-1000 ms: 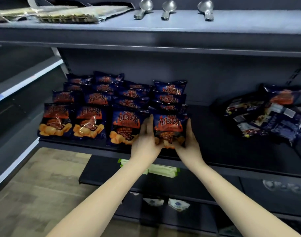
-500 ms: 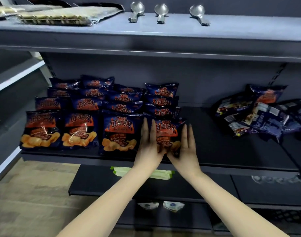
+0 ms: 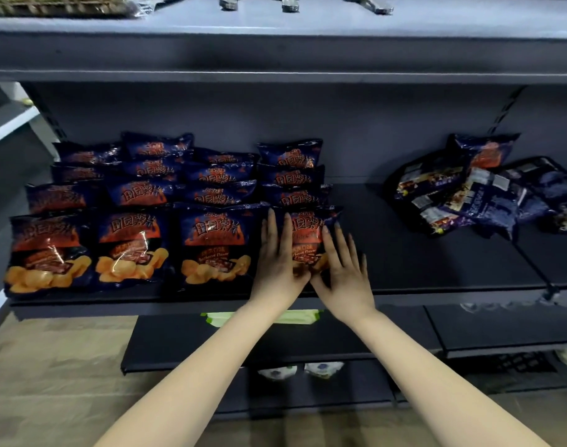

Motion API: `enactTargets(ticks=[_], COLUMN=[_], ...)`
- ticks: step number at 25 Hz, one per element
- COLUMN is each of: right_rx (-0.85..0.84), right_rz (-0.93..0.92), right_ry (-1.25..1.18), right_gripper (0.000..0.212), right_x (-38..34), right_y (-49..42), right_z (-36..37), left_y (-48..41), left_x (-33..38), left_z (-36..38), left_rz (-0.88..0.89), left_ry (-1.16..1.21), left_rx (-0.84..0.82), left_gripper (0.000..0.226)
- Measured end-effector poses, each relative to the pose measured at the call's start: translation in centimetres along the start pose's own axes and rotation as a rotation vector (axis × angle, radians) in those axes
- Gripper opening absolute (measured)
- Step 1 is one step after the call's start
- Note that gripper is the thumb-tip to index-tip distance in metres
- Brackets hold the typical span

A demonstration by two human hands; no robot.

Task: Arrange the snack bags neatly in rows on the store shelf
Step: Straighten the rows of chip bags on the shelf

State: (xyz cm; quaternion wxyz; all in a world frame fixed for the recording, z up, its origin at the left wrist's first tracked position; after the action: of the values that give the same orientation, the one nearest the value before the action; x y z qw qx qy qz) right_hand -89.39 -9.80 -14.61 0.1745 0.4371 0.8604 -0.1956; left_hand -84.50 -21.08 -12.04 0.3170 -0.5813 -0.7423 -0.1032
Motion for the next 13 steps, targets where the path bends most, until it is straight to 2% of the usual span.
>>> enactTargets(ticks=[13], right_rx=[0.076], right_rz=[0.045], right_ry=[0.131], right_gripper=[0.080], right_x=[0.43], right_y=[0.16], right_z=[0.67], left_y=[-0.39], left_x=[-1.00], left_z=[0.84], left_rz=[0.039], left_ry=[0.100], left_rx=[-0.007], left_gripper=[0.104])
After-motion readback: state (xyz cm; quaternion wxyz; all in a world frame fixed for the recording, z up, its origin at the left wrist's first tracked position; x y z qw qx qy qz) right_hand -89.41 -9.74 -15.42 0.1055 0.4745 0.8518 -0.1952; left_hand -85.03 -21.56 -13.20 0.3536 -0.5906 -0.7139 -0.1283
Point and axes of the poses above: each hand's wrist, its own y-axis away from the middle knuckle, its own z-axis out of the palm, x = y × z, the point moved 8 cm from there along -y, towards the middle knuckle, and after that the axes turned 1 degree about z, right-handed, at the moved point
